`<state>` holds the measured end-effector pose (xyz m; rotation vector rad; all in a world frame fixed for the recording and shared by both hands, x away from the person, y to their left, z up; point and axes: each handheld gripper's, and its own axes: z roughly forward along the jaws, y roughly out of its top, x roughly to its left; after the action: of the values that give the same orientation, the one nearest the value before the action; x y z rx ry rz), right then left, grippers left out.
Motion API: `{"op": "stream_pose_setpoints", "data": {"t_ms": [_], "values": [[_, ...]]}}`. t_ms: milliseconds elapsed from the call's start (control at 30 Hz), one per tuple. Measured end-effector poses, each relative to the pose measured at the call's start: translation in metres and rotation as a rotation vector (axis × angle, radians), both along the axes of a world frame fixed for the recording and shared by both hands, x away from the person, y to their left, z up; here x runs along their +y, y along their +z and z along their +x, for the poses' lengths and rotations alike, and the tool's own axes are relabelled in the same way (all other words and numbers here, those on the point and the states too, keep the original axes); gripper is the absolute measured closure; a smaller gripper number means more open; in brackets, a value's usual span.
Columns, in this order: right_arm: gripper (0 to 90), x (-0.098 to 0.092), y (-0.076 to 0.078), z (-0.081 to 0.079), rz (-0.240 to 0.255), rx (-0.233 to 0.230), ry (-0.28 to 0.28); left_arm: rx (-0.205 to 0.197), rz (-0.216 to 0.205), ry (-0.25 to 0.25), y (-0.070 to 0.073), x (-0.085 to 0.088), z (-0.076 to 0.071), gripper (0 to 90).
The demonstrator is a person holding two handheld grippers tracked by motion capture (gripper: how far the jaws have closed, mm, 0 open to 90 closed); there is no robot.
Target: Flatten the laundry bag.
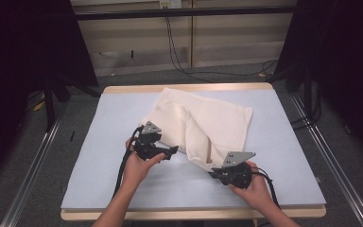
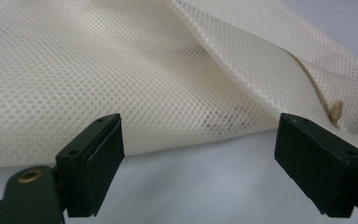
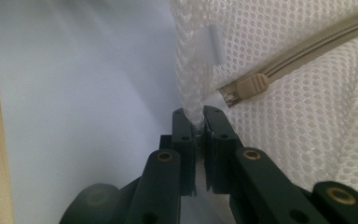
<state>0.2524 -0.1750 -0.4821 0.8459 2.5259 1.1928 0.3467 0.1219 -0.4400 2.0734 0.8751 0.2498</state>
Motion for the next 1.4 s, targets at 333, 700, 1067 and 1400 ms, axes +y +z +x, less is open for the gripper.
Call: {"op": "stream_pose_setpoints", "data": {"t_ms": [333,700,1067,1400], "values": [[83.6,0.002,-0.002,-0.002,-0.003,0.0,0.022,0.032,-0.017,-0.04,-0.006,-0.019,0.006,15.7],[83.2,0.002,-0.002,-0.002,-0.011,-0.013,0.031,0.064,-0.053,-0.051,-0.009,-0.04,0.016,36.9],[79.0,0.0,-0.001,0.0,0.009,0.02,0.024,0.133,-0.05,-0.088,-0.008,-0.043,0.015,84.3],[66.0,-0.014,0.01,0.002,0.075,0.075,0.004,0.123,0.009,-0.109,-0.009,-0.034,0.007,86.9]]}}
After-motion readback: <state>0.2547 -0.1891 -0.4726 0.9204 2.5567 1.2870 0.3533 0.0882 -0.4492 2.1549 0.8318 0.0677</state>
